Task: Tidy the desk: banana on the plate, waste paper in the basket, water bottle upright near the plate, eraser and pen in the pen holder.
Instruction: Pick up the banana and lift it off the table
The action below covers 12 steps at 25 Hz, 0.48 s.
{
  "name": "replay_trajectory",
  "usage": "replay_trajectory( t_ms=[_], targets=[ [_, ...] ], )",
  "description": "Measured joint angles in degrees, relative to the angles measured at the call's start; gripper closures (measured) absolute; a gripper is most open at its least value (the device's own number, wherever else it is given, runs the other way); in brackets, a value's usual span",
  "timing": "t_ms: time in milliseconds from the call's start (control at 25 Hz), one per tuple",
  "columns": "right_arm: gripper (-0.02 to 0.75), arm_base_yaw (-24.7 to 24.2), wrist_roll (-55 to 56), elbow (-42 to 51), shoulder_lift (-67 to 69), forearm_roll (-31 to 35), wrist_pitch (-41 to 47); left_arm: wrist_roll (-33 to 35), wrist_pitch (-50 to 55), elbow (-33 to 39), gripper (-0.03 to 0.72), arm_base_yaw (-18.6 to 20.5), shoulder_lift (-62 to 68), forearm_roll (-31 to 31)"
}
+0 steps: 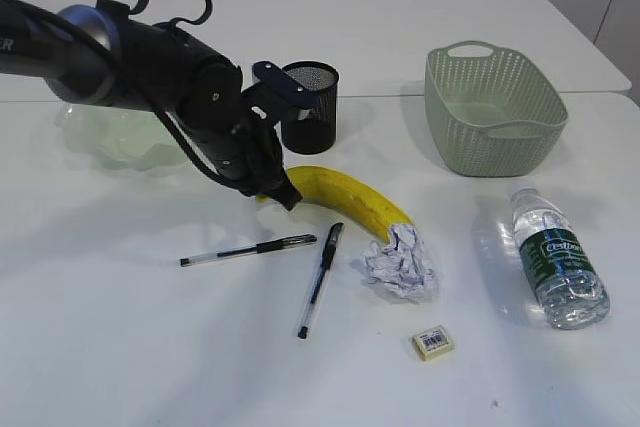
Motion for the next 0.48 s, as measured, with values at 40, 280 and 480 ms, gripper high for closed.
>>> replay_trajectory(
  t_ms=[40,280,480],
  targets=[
    [0.370,0.00,0.00,0.00,0.00,0.00,0.00,0.00,0.00,0.00,0.689,0.00,-0.32,0.00],
    [0.370,0.00,0.00,0.00,0.00,0.00,0.00,0.00,0.23,0.00,0.693,0.00,-2.17,0.25],
    [0.370,0.00,0.00,0.00,0.00,0.00,0.00,0.00,2.96,0.00,0.694,0.00,-2.42,2.44]
  ],
)
